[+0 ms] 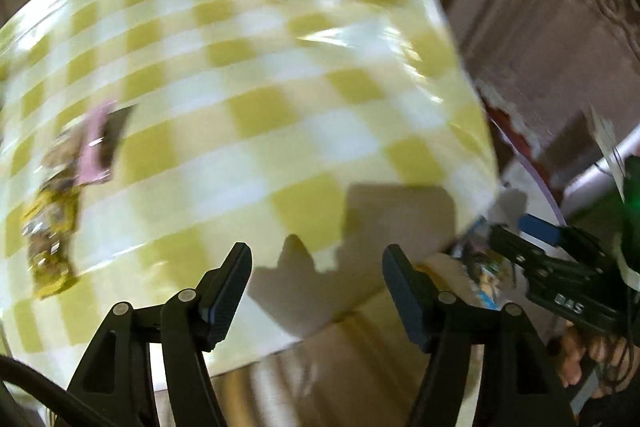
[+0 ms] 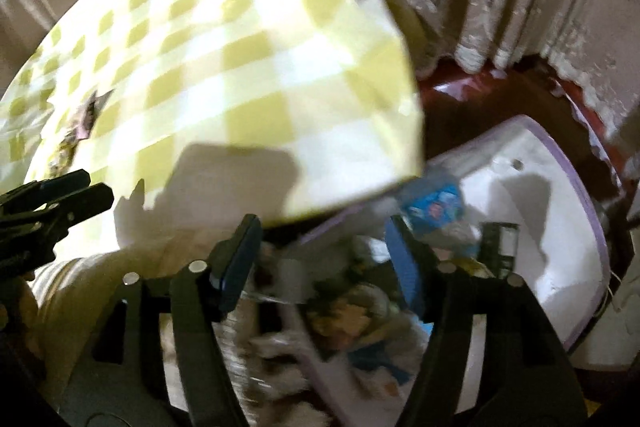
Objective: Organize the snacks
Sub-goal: 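Move both tools back over the remaining snacks on the table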
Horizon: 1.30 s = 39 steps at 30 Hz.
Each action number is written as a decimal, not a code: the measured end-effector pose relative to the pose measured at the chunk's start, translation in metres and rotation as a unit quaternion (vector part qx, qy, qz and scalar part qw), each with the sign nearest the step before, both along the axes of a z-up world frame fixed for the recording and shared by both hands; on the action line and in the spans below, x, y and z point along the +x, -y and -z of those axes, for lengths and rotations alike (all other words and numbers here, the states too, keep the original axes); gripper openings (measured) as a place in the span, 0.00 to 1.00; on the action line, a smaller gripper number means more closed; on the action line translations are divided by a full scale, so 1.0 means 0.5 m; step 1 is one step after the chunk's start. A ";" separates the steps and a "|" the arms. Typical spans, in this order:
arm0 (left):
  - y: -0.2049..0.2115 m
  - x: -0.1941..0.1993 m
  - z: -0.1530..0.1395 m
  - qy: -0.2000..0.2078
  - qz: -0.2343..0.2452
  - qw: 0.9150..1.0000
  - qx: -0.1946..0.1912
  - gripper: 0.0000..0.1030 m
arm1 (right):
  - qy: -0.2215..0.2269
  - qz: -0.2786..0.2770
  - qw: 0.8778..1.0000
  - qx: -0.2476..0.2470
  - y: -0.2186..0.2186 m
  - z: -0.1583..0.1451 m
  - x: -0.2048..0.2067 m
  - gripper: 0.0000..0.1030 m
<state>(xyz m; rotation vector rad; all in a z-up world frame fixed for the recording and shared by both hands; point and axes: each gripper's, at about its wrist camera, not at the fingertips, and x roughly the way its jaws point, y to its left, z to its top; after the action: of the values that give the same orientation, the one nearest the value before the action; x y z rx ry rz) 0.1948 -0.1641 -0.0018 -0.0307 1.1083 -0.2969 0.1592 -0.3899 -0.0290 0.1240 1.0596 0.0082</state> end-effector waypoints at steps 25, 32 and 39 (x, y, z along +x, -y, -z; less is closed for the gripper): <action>-0.448 0.009 0.068 0.001 -0.243 0.969 -0.040 0.80 | 0.019 -0.105 0.994 -0.023 -0.284 -0.011 0.130 0.70; -0.451 0.022 0.085 -0.004 -0.231 0.972 -0.033 0.81 | 0.034 -0.137 0.990 -0.015 -0.376 -0.015 0.168 0.74; -0.421 0.027 0.084 0.004 -0.225 0.974 0.030 0.82 | 0.038 -0.176 0.984 -0.012 -0.467 -0.002 0.187 0.74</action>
<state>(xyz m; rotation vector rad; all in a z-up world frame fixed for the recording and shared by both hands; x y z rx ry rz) 0.2083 0.0464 -0.0436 -0.2229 1.0704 0.1427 0.2525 -0.1563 -0.0279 -0.0853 0.9941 0.3178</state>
